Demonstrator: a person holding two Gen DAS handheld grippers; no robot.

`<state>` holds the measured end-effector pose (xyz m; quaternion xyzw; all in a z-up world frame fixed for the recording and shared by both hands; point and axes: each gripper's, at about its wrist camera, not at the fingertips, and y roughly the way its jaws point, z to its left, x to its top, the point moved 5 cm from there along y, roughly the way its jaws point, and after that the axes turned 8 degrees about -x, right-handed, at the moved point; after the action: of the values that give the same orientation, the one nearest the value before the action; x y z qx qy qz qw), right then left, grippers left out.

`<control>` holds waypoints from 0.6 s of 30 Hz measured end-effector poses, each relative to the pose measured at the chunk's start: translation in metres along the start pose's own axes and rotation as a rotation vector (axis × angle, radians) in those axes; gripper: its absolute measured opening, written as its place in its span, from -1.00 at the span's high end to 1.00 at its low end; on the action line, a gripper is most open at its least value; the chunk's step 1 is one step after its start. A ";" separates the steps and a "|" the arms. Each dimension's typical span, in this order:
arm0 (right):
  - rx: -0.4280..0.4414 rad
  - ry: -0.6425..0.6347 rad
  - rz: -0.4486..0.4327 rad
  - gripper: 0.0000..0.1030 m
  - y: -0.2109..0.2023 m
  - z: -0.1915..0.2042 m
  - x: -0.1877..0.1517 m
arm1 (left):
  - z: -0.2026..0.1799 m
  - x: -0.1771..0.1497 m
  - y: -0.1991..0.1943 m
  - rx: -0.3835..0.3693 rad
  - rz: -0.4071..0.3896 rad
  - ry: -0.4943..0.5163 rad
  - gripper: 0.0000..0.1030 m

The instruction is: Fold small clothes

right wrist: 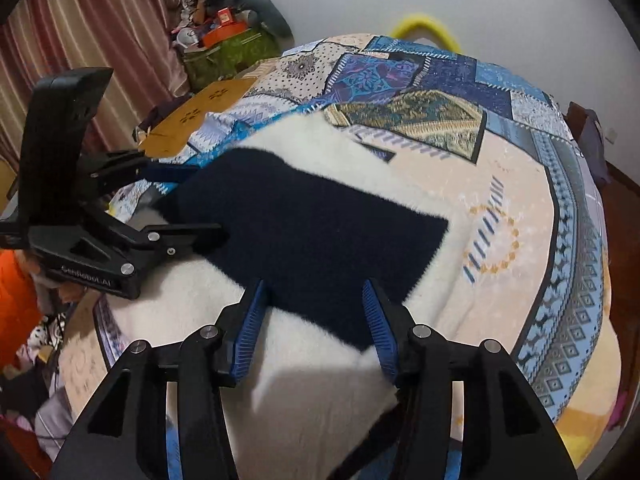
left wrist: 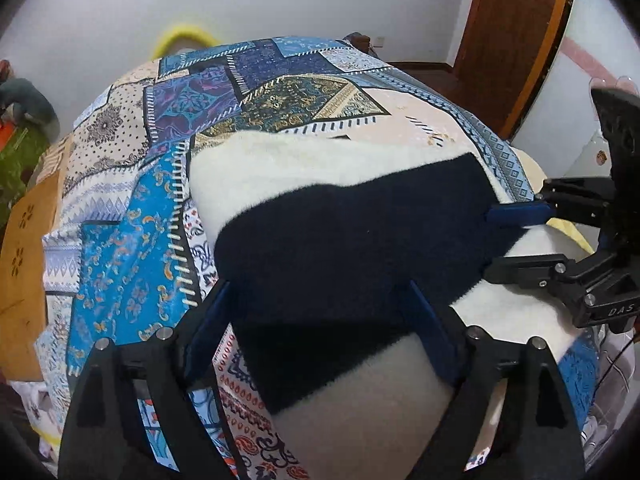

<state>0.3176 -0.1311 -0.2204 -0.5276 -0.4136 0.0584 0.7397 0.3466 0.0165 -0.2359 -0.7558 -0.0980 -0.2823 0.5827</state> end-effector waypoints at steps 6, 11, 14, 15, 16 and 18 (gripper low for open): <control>-0.025 -0.012 -0.034 0.10 -0.015 0.003 -0.016 | 0.005 -0.020 -0.013 -0.063 -0.009 -0.068 -0.68; -0.053 0.000 -0.040 0.10 -0.027 0.001 -0.024 | 0.002 -0.035 -0.031 -0.071 -0.015 -0.083 -0.68; -0.072 0.020 -0.044 -0.06 -0.034 -0.003 -0.032 | -0.001 -0.041 -0.043 -0.057 -0.024 -0.079 -0.68; -0.085 0.035 -0.035 -0.13 -0.036 -0.005 -0.035 | -0.002 -0.042 -0.048 -0.051 -0.029 -0.075 -0.68; -0.081 0.049 -0.030 -0.19 -0.037 -0.007 -0.037 | -0.002 -0.044 -0.051 -0.049 -0.033 -0.072 -0.72; -0.069 0.101 -0.035 -0.32 -0.040 -0.013 -0.043 | 0.000 -0.047 -0.054 -0.030 -0.037 -0.074 -0.83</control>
<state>0.2844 -0.1807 -0.2121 -0.5478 -0.3867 0.0042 0.7419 0.2823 0.0414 -0.2170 -0.7725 -0.1290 -0.2662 0.5619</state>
